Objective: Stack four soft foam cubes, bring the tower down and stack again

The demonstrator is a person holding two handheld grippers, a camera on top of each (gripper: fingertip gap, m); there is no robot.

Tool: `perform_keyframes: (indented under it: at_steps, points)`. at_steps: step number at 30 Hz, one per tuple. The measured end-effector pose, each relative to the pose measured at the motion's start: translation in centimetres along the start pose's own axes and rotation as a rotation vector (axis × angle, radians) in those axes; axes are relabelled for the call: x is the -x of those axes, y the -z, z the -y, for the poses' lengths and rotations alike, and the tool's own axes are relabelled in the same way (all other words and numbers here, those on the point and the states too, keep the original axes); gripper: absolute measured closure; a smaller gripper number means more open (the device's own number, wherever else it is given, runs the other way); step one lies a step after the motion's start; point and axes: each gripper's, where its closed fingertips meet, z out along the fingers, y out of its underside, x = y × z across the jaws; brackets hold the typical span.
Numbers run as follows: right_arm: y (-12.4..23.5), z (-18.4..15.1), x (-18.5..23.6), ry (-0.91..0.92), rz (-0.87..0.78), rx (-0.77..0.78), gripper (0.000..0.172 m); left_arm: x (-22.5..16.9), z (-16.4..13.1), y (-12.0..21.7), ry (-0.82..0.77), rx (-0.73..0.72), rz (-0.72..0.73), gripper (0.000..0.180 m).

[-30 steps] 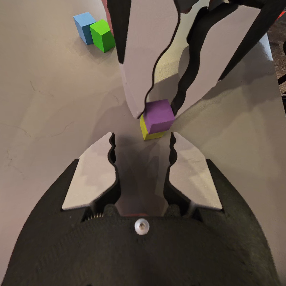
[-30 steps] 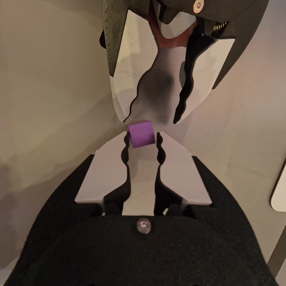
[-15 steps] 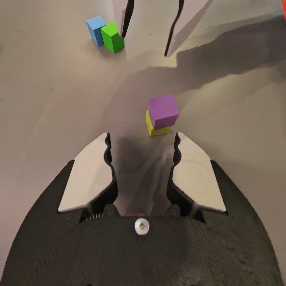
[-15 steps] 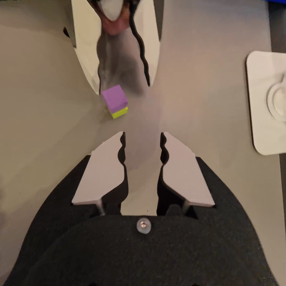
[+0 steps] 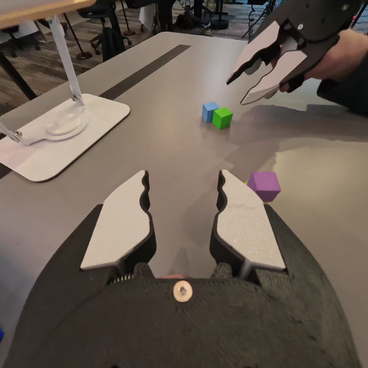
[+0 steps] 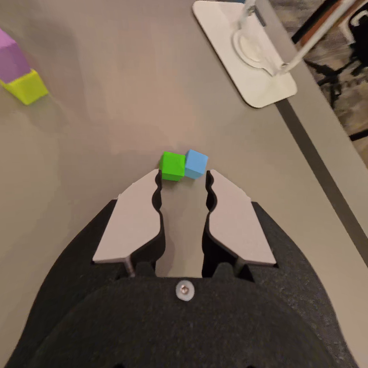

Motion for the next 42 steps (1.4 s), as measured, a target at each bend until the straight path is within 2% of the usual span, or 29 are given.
perform_keyframes:
  at_steps: [6,13,18,27,33,37,42]
  points:
    - [0.2,-1.0,-2.0,-0.093,-0.059,-0.107,0.133,-0.8,3.1,-2.9,-0.167,0.097,-0.029,0.11]
    - [-0.1,-2.4,-2.4,-0.087,-0.092,-0.109,0.134,-1.3,5.5,-9.2,-0.375,0.223,-0.151,0.11]
    - [-0.3,-2.9,-2.7,-0.099,-0.096,-0.104,0.134,-1.6,4.9,-13.6,-0.465,0.311,-0.242,0.12]
    - [-0.6,-3.1,-3.2,-0.13,-0.092,-0.113,0.136,-3.4,3.1,-18.3,-0.682,0.419,-0.419,0.132]
    - [-0.7,-3.1,-3.2,-0.14,-0.083,-0.116,0.137,-3.9,1.3,-20.1,-0.789,0.529,-0.513,0.144]
    - [-0.9,-3.1,-3.1,-0.129,-0.079,-0.108,0.138,-4.9,1.1,-20.6,-0.79,0.537,-0.566,0.147]
    - [-0.8,-3.1,-3.2,-0.138,-0.078,-0.116,0.138,-5.3,1.4,-21.1,-0.78,0.523,-0.56,0.149]
